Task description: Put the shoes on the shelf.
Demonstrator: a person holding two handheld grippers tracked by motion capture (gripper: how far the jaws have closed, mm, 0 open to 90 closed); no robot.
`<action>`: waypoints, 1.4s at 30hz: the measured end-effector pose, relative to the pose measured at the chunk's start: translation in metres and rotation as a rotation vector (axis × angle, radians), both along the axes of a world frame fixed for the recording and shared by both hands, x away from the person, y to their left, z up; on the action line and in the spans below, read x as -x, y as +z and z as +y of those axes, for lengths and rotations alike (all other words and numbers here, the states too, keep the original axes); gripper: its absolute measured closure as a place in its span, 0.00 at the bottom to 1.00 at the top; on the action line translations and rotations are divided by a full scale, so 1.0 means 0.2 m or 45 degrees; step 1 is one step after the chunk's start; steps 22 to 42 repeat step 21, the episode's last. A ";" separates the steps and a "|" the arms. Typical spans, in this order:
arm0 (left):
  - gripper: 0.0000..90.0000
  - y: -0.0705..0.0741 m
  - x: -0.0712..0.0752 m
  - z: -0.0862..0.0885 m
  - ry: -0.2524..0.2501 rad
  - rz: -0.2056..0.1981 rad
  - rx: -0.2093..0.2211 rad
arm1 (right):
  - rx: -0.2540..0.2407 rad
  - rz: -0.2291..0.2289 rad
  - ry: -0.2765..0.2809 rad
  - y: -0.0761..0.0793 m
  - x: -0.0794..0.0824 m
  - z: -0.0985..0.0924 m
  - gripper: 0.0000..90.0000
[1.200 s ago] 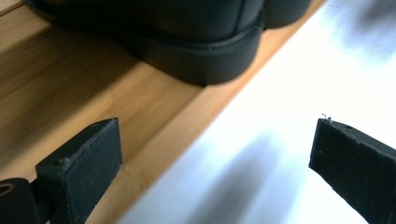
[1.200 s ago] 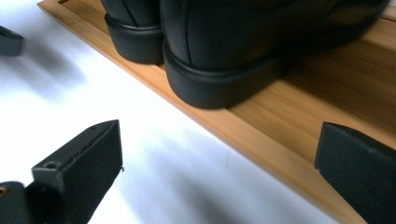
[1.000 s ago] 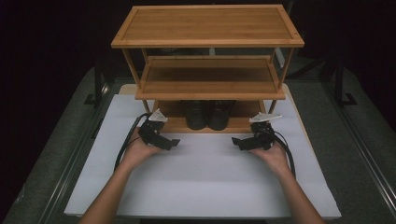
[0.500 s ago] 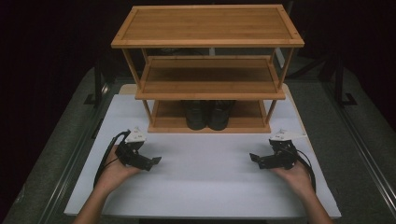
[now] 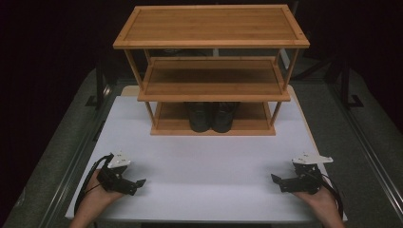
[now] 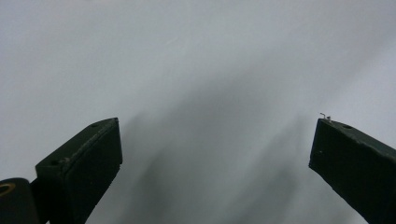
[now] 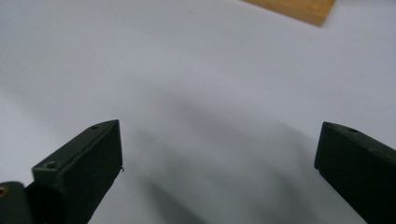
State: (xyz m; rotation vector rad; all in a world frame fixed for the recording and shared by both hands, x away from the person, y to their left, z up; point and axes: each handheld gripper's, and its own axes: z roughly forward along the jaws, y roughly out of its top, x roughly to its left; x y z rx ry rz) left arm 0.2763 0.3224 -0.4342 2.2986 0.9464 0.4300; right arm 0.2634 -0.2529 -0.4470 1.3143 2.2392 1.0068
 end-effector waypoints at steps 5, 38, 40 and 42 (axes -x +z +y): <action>0.02 -0.04 0.03 0.04 0.012 0.010 0.008 | 0.042 0.026 -0.031 -0.03 0.03 -0.04 0.01; 0.01 -0.08 0.05 0.08 0.015 -0.014 0.095 | 0.066 0.044 -0.046 -0.06 0.04 -0.04 0.01; 0.01 -0.08 0.05 0.08 0.015 -0.014 0.095 | 0.066 0.044 -0.046 -0.06 0.04 -0.04 0.01; 0.01 -0.08 0.05 0.08 0.015 -0.014 0.095 | 0.066 0.044 -0.046 -0.06 0.04 -0.04 0.01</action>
